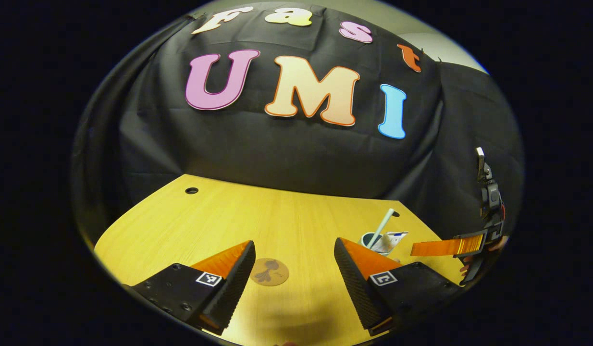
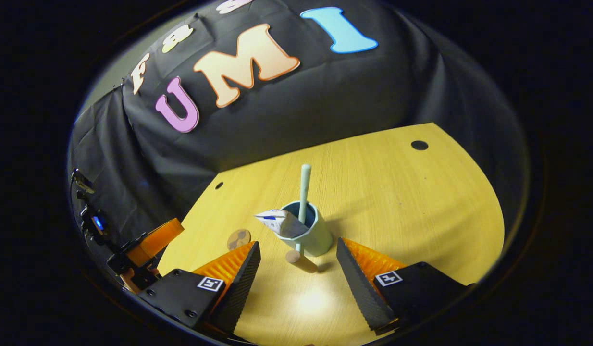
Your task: Put the toothbrush and toothpaste on the desktop into the cup, then pick up the cup and place it on the coaster on the desktop.
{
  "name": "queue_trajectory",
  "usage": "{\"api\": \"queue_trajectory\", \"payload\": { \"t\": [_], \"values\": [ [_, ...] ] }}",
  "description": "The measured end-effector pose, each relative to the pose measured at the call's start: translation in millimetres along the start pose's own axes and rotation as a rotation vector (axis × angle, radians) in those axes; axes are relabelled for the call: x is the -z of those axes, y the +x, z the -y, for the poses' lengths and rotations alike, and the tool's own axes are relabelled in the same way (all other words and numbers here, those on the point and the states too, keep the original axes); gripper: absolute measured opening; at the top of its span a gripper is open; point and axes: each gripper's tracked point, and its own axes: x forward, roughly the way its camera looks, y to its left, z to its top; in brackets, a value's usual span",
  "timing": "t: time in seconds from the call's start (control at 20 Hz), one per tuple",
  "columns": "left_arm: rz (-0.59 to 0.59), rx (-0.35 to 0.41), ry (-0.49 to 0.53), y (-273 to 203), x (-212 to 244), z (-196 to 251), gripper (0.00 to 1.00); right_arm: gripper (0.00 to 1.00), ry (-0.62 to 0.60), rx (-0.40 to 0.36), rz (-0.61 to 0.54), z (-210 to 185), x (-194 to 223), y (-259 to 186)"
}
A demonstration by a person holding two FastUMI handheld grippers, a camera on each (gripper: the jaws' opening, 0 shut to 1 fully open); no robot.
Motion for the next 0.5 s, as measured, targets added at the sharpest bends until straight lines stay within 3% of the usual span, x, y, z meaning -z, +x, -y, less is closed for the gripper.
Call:
{"api": "queue_trajectory", "payload": {
  "t": [0.1, 0.15, 0.4, 0.5],
  "values": [
    [-0.021, -0.02, -0.027, -6, 10, -13, 0.95, 0.94, -0.043, 0.036, -0.061, -2, 7, 12],
    [-0.037, -0.027, -0.039, -11, 16, -19, 0.95, 0.98, -0.07, 0.056, -0.089, -1, 10, 18],
    [-0.114, -0.077, -0.089, -28, 50, -56, 0.95, 0.98, -0.111, 0.112, -0.241, -2, 26, 44],
    [-0.137, -0.106, -0.089, -37, 59, -74, 0.96, 0.94, -0.138, 0.135, -0.292, 1, 31, 53]
  ]
}}
